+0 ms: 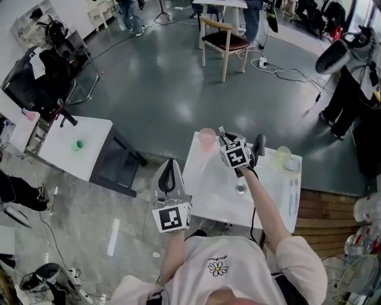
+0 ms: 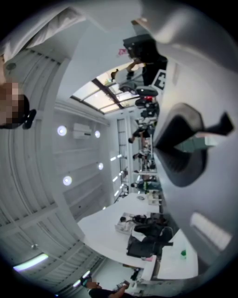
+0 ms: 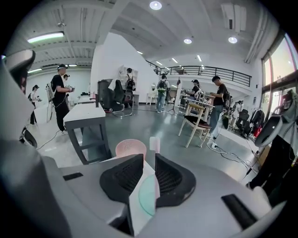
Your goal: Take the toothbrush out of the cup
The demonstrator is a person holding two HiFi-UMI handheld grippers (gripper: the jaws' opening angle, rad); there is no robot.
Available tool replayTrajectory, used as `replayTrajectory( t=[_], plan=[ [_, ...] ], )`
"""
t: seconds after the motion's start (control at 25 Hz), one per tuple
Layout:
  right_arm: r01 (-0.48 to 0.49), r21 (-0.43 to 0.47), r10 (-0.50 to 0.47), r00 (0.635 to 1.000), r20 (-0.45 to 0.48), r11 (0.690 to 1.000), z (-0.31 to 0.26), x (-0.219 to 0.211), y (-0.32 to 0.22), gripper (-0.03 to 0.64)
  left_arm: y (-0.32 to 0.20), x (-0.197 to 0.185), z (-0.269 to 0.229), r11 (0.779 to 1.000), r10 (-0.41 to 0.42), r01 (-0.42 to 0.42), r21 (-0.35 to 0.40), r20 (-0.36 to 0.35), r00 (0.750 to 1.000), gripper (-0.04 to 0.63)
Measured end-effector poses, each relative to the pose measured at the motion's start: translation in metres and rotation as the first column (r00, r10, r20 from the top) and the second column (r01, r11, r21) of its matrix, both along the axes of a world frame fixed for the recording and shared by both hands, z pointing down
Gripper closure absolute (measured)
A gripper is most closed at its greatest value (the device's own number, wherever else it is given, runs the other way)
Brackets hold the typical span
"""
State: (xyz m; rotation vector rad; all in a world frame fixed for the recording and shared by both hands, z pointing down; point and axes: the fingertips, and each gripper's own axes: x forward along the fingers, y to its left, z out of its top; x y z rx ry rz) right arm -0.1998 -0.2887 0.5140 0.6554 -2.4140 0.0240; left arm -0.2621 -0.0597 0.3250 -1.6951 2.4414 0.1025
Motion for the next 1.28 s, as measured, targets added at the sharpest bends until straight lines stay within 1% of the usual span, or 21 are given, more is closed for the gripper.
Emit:
replayTrajectory(
  t=[0.2, 0.32, 0.4, 0.48, 0.6, 0.64, 0.68, 0.72, 0.76, 0.88, 0.96, 1.12, 1.28],
  plan=[
    [-0.009, 0.009, 0.009, 0.999, -0.041, 1.000, 0.007, 0.001, -0.001, 0.577, 0.006, -0.006, 0.001, 1.000, -0.006, 0.006, 0.000, -0.014, 1.000, 0.588],
    [-0.017, -0.001, 0.017, 0.999, -0.046, 1.000, 0.012, 0.003, -0.002, 0.615, 0.007, -0.007, 0.002, 1.000, -0.009, 0.009, 0.005, -0.020, 1.000, 0.588],
    [-0.015, -0.010, 0.015, 0.999, -0.049, 1.000, 0.017, 0.004, 0.000, 0.617, 0.008, -0.007, 0.005, 1.000, -0.012, 0.012, -0.001, -0.021, 1.000, 0.588],
    [-0.014, -0.019, 0.013, 0.999, -0.049, 1.000, 0.020, 0.005, 0.003, 0.617, 0.010, -0.008, 0.007, 1.000, -0.013, 0.013, -0.016, -0.005, 1.000, 0.588],
    [-0.019, 0.003, 0.019, 0.999, -0.037, 1.000, 0.016, 0.008, 0.004, 0.617, 0.013, -0.008, 0.008, 1.000, -0.015, 0.015, -0.023, 0.006, 1.000, 0.588],
    [-0.025, 0.015, 0.025, 0.999, -0.025, 1.000, 0.013, 0.008, 0.003, 0.602, 0.014, -0.008, 0.008, 1.000, -0.016, 0.016, -0.023, 0.005, 1.000, 0.588],
    [-0.034, 0.024, 0.034, 0.999, -0.014, 0.999, 0.010, 0.009, 0.002, 0.554, 0.015, -0.009, 0.009, 1.000, -0.016, 0.016, -0.023, 0.004, 1.000, 0.588],
    [-0.046, 0.028, 0.046, 0.999, -0.006, 0.999, 0.009, 0.009, -0.002, 0.526, 0.016, -0.010, 0.009, 1.000, -0.016, 0.017, -0.022, 0.003, 1.000, 0.588],
    [-0.059, 0.026, 0.060, 0.998, -0.005, 0.998, 0.009, 0.008, -0.006, 0.525, 0.016, -0.012, 0.010, 1.000, -0.016, 0.016, -0.022, 0.000, 1.000, 0.588],
    [-0.087, 0.014, 0.088, 0.995, -0.040, 0.996, 0.017, 0.010, -0.018, 0.540, 0.016, -0.014, 0.012, 1.000, -0.018, 0.018, -0.018, -0.018, 1.000, 0.588],
    [-0.093, 0.016, 0.094, 0.994, -0.054, 0.996, 0.020, 0.012, -0.022, 0.577, 0.016, -0.015, 0.013, 1.000, -0.020, 0.020, -0.020, -0.021, 1.000, 0.588],
    [-0.095, -0.001, 0.094, 0.994, -0.052, 0.996, 0.018, 0.013, -0.020, 0.584, 0.017, -0.019, 0.013, 0.999, -0.025, 0.024, -0.027, -0.012, 1.000, 0.588],
    [-0.091, 0.004, 0.092, 0.995, -0.042, 0.996, 0.017, 0.012, -0.018, 0.594, 0.017, -0.019, 0.012, 0.999, -0.023, 0.023, -0.023, -0.012, 1.000, 0.588]
  ],
)
